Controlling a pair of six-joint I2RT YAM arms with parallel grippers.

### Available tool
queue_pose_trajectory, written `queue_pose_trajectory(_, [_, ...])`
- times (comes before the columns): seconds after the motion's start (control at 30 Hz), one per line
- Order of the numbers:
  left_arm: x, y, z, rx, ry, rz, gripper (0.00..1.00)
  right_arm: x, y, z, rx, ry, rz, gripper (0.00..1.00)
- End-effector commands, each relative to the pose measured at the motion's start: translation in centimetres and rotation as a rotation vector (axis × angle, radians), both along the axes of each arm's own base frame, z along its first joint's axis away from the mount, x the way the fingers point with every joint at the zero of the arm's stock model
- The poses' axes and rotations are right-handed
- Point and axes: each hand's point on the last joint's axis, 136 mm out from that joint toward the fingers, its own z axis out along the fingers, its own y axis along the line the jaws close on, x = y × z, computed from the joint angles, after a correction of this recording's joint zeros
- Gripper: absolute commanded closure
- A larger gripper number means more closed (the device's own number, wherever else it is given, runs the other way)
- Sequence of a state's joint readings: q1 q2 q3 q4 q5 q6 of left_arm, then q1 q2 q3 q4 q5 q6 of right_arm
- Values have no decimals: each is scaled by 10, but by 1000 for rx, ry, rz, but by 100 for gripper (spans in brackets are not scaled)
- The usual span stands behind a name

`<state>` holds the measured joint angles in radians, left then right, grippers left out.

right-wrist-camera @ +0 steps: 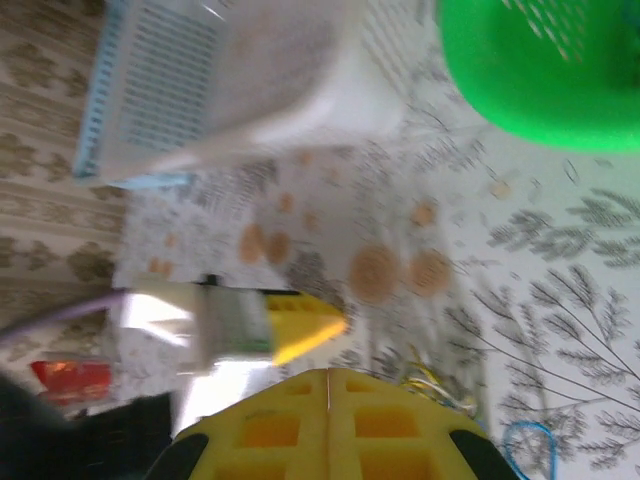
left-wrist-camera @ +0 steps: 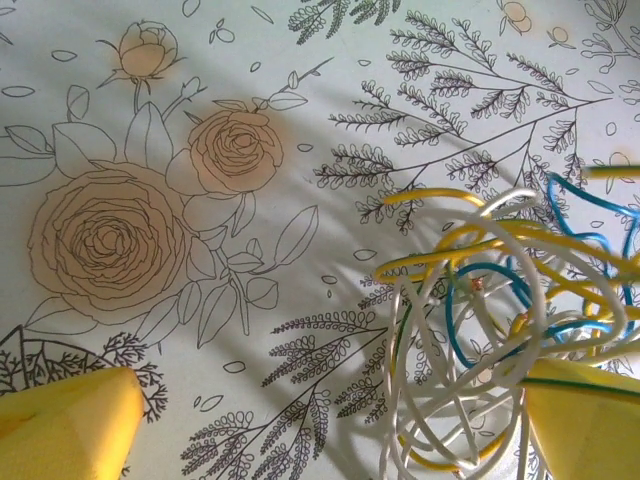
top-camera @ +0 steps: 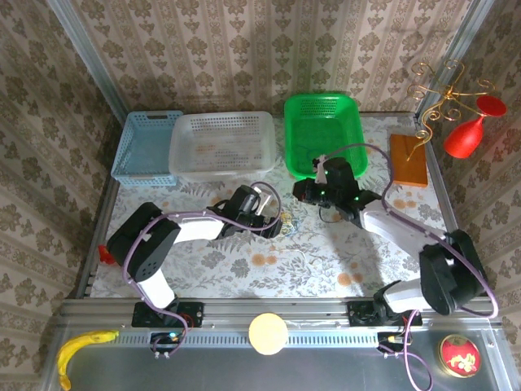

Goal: Untangle the cables

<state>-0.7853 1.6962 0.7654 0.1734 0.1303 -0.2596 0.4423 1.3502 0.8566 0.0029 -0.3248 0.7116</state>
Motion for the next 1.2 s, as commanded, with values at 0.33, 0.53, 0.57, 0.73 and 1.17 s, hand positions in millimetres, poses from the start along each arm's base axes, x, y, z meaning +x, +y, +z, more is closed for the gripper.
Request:
queue_pose_trajectory(0.33, [-20,19,-32,65,62,4,0,-29,2,199,167,-323,84,100])
queue_pose_trajectory(0.53, [-22,21,-34,67,64,9,0,-45,-4,268,231,-452,95,100])
queue_pose_trajectory(0.57, [-22,22,-34,66,66,10,0,-48,-6,276,233,-470,93,100])
queue_pose_trajectory(0.73, [-22,19,-23,40,57,10,0,-49,-14,284,215,-504,54,100])
queue_pose_trajectory(1.17, [-16,27,65,-103,-50,53,0,-3,-15,235,156,-447,-69,100])
